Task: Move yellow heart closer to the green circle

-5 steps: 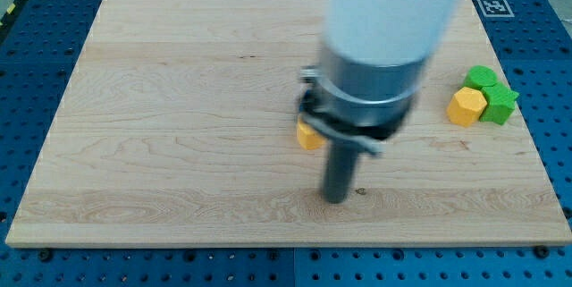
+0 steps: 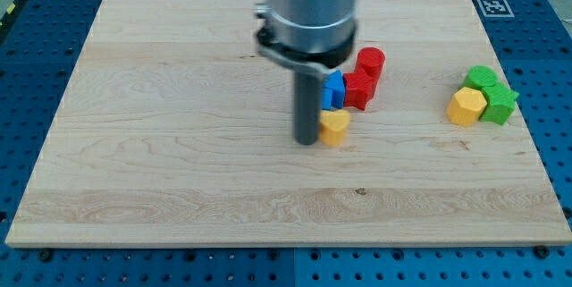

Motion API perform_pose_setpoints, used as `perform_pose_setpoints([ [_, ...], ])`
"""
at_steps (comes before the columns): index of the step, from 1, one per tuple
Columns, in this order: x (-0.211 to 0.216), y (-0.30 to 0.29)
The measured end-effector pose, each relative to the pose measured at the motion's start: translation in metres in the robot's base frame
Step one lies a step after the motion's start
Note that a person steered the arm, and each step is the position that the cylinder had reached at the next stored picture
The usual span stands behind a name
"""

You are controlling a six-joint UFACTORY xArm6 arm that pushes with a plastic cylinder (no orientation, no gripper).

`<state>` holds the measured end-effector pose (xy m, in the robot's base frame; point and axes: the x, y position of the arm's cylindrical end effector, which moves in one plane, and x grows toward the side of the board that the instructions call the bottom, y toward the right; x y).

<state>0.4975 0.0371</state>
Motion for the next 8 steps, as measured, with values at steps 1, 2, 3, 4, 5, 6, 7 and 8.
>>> perform_pose_setpoints([
  [1,0.000,0.017],
  [2,0.000,0.032],
  [3,0.001,0.052],
  [4,0.001,0.052],
  [5,0.001,0.052],
  [6,0.001,0.052],
  [7,0.000,0.052],
  [8,0.000,0.052],
])
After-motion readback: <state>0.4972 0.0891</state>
